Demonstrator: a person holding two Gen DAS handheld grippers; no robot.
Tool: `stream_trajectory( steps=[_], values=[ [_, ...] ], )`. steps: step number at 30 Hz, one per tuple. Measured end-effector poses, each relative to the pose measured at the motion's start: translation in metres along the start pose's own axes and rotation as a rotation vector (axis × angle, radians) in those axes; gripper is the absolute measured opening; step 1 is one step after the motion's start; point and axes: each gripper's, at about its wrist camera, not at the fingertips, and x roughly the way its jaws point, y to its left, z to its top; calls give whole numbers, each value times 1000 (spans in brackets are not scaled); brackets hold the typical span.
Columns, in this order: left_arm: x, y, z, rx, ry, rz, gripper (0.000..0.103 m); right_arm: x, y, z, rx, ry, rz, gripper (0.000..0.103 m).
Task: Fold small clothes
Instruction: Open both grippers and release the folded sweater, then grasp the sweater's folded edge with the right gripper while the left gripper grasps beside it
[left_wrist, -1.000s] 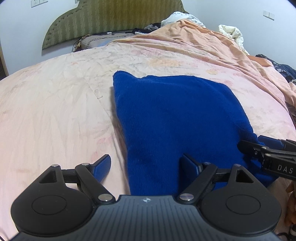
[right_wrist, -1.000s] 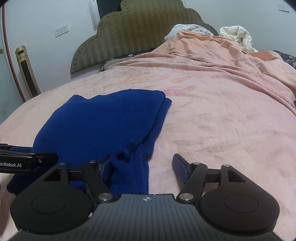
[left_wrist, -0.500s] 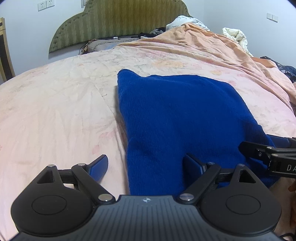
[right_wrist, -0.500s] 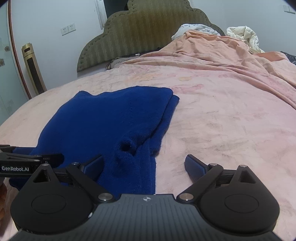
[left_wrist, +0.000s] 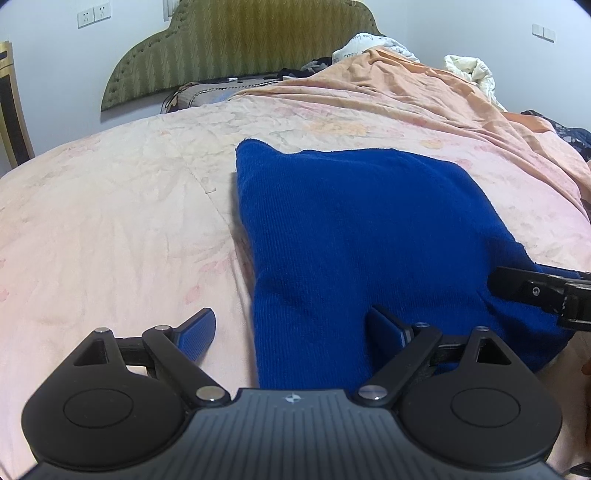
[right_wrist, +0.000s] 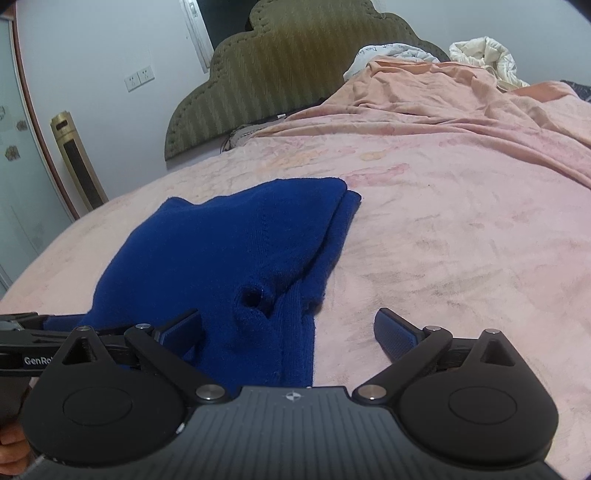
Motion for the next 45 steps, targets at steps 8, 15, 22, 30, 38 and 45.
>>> stream_trajectory(
  steps=[8,15,22,30,38,45],
  values=[
    [0,-2,1,-2,0,3,92,-1,-1,0,8,-2,6,101],
    [1,0,1,1,5,5,92,-1,-1,-1,10,-3,7,101],
    [1,-1,1,-1,5,4,92,-1,0,-1,10,-3,7,102],
    [1,0,1,1,4,4,92,-1,0,-1,11,-4,7,102],
    [1,0,0,2,3,6,92,-1,-1,-1,11,-4,7,102],
    [1,-1,0,3,2,7,92,-1,-1,-1,12,-4,7,102]
  ],
)
